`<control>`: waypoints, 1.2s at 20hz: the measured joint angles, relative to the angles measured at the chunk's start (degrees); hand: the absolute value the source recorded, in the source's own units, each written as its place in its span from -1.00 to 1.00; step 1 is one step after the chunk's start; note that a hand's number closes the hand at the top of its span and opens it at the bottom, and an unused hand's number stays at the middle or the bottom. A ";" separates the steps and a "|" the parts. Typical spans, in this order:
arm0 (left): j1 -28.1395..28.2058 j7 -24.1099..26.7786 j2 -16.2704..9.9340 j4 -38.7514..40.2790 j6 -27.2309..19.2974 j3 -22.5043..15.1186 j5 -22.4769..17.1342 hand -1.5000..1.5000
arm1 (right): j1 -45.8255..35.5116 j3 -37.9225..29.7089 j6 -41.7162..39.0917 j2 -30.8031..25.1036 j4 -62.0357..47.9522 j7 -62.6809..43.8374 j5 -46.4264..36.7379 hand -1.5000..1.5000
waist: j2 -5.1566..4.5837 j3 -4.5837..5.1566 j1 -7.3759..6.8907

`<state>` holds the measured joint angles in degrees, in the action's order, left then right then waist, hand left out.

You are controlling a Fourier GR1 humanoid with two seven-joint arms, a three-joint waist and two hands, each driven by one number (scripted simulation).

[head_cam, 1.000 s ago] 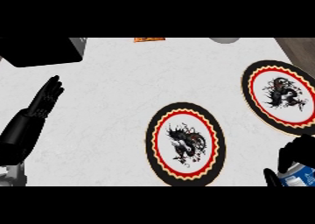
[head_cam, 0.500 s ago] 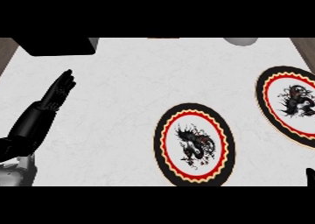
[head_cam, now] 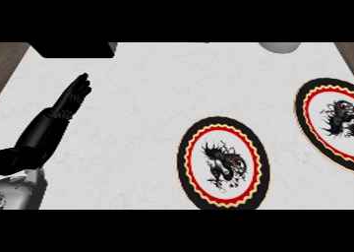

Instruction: Pick the can from the plate and place it in the plate

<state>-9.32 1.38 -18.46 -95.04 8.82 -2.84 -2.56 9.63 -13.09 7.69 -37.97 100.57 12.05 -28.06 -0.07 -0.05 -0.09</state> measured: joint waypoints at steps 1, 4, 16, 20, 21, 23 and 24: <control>-0.64 -0.54 -0.29 0.07 0.39 0.54 -0.35 0.00 | -2.01 0.03 0.63 0.05 -3.37 1.09 -0.90 1.00 | -0.03 0.01 -0.18; -1.46 0.00 0.48 1.54 0.66 0.48 0.29 0.00 | -7.44 1.21 1.50 0.09 -11.93 2.34 -4.54 1.00 | -0.10 0.02 -0.41; -0.88 1.05 2.38 1.94 1.33 0.13 1.90 0.00 | -27.40 2.25 1.95 1.40 -51.78 10.06 -9.71 -1.00 | -0.28 -0.04 -1.14; -0.61 1.03 1.93 1.55 2.16 1.20 1.61 0.00 | -32.51 -0.12 4.18 2.19 -61.10 18.43 -8.06 -1.00 | -0.27 -0.04 -1.14; -0.04 1.07 2.03 1.14 2.13 1.17 1.82 0.00 | -33.18 -0.94 3.99 2.09 -62.28 20.46 -7.10 -1.00 | -0.24 -0.05 -1.07; 0.09 0.54 2.59 0.50 1.89 0.76 2.35 0.00 | -35.03 -2.18 3.42 2.00 -65.04 23.91 -5.67 -1.00 | -0.22 -0.05 -1.00; -1.00 -0.02 2.98 1.19 1.47 0.81 2.66 0.00 | -35.39 -2.65 2.79 1.94 -65.18 25.48 -4.84 -1.00 | -0.19 -0.04 -0.77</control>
<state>-10.32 1.36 -15.48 -93.85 10.29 -2.03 0.11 -25.75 -15.75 10.48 -36.03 35.39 37.54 -32.90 -0.26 -0.10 -0.86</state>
